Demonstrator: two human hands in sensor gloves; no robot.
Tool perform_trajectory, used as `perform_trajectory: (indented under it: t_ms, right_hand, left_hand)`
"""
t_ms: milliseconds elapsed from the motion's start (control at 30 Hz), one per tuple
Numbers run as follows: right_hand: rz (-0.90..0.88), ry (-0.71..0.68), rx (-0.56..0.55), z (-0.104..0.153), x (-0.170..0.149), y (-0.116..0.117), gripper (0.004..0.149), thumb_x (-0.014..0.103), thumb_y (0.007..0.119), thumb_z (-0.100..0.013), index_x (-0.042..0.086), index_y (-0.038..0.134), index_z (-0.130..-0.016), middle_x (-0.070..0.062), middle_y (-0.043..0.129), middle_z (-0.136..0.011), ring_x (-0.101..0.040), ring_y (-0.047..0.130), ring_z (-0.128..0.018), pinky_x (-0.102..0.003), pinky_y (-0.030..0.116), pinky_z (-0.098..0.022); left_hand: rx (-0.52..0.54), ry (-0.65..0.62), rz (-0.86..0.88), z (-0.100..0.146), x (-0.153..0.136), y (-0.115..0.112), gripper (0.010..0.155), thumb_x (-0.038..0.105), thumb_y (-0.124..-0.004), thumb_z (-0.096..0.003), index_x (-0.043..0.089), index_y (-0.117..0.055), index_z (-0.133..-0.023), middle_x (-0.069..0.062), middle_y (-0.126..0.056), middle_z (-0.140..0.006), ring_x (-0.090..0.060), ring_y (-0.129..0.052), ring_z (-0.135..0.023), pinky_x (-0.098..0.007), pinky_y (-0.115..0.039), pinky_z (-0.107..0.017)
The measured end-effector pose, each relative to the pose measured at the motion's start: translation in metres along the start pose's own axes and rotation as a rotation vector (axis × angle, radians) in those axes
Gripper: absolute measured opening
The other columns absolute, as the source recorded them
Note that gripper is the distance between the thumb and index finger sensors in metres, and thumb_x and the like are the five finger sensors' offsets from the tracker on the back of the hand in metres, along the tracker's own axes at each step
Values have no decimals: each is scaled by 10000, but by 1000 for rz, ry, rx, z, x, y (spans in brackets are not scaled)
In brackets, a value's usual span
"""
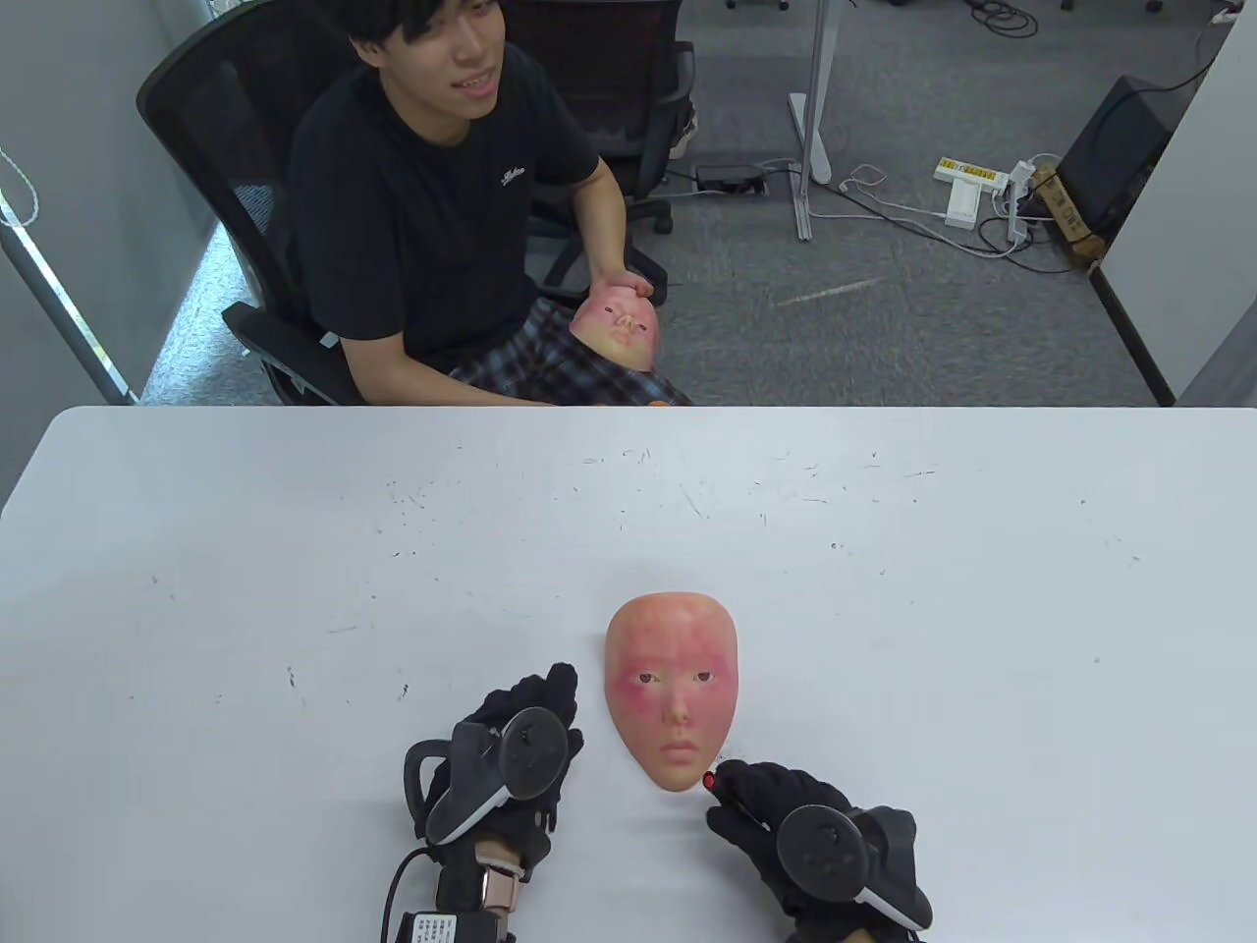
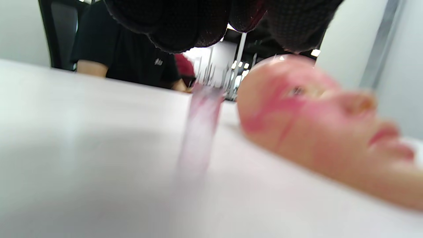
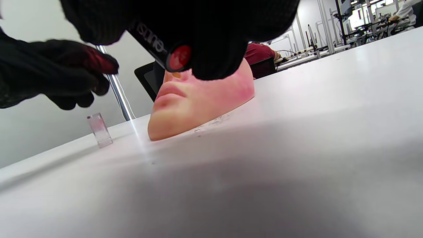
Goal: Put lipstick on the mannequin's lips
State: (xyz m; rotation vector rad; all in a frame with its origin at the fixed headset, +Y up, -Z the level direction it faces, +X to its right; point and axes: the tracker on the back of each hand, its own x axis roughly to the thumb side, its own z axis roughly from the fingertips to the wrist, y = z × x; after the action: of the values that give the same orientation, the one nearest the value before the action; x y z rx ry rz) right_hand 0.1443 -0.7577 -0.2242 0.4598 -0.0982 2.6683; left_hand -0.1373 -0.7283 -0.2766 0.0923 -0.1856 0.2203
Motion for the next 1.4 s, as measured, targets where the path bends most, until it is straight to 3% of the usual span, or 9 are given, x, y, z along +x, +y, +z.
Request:
perform_trajectory:
  t_ms: [100,233,367,567,733,867,1100,1200,1400]
  right_hand:
    - [-67,14,-36,1,-1,-3,520,492,831,-331,241,833,-787,-19,975,-673,-220,994,-437,-353,817,-325]
    - [-170,40,-86,4,-2,-5,523,495,836,-322,232,843,-774,-20,983,-654,-216,999,-415,-350,821,-309]
    - [-209,49,-79,5,0,-4,518,482,855,-305,214,865,-747,-34,1000,-618,-219,1006,-381,-349,825,-281]
    - [-197,62,-116,7,3,-1,516,507,855,-297,229,865,-731,-19,1004,-595,-204,1012,-362,-340,830,-267]
    - [-354,91,-44,5,-1,4,522,468,886,-284,242,829,-752,-23,991,-640,-218,1009,-399,-352,829,-288]
    - [-437,46,-42,4,-4,0,507,444,899,-278,223,833,-730,-39,999,-629,-230,1012,-392,-351,830,-286]
    - [-416,76,-123,9,-3,0,523,454,898,-278,204,844,-735,-52,998,-613,-224,1013,-382,-343,833,-282]
    - [-398,78,-144,10,-2,1,525,460,895,-278,199,849,-730,-53,1000,-603,-217,1016,-375,-337,837,-277]
    - [-409,56,-154,11,3,0,521,455,895,-281,206,832,-734,-56,992,-611,-223,1010,-382,-340,834,-285]
  left_hand:
    - [86,-167,181,8,29,13,728,609,-711,-452,301,-568,-1097,-80,-678,-1028,-275,-746,-813,-427,-674,-595]
    - [-78,-294,516,8,65,-9,711,633,-725,-432,277,-657,-1044,-89,-720,-1001,-275,-768,-799,-440,-685,-582]
    - [-209,-288,717,6,80,-40,635,580,-725,-465,284,-636,-1020,-59,-712,-971,-239,-766,-782,-412,-687,-575]
    - [-212,-219,964,6,74,-50,536,486,-779,-480,246,-712,-955,-97,-759,-899,-237,-805,-729,-409,-713,-541]
    - [-121,-242,958,7,68,-47,506,478,-793,-460,236,-784,-904,-95,-823,-843,-236,-854,-675,-405,-748,-500]
    - [-173,-302,1067,4,66,-48,510,459,-792,-445,246,-806,-908,-97,-824,-852,-240,-839,-689,-409,-728,-518]
    - [-241,-333,1093,5,73,-56,589,560,-736,-486,294,-677,-1008,-85,-682,-953,-236,-716,-789,-411,-636,-597]
    - [-221,-262,1109,4,73,-57,526,535,-770,-471,309,-727,-944,-65,-723,-924,-219,-750,-761,-403,-663,-576]
    - [-194,-332,1181,3,69,-55,509,475,-786,-440,306,-800,-920,-73,-759,-904,-225,-769,-749,-408,-665,-573]
